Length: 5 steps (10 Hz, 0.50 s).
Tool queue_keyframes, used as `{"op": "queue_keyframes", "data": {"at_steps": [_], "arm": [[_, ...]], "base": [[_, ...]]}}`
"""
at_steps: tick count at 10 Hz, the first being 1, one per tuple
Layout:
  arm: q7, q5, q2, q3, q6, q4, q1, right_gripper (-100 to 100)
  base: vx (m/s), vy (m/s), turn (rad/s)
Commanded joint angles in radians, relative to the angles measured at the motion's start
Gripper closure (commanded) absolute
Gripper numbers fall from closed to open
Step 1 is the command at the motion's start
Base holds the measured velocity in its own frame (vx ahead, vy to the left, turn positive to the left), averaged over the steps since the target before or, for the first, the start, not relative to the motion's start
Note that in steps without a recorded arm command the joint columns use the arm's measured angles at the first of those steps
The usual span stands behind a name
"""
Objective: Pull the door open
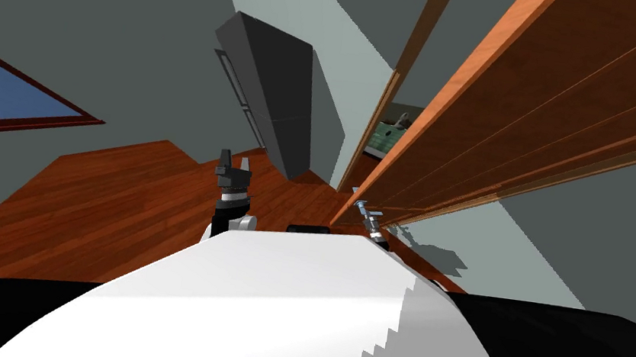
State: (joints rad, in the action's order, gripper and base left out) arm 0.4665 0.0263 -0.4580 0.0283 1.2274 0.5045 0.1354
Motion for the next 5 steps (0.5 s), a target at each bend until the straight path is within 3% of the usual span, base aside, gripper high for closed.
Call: {"op": "queue_keyframes", "data": {"at_steps": [1, 2, 5], "arm": [[0.008, -0.001, -0.014, -0.003, 0.019, 0.003, 0.015, 100], [0.003, 0.0, -0.005, 0.0, 0.015, -0.008, 0.001, 100], [0.008, 0.002, -0.012, 0.002, 0.042, -0.022, 0.01, 100]], "base": [[-0.166, -0.033, 0.136], [-0.076, -0.014, 0.035], [-0.173, -0.06, 0.157]]}}
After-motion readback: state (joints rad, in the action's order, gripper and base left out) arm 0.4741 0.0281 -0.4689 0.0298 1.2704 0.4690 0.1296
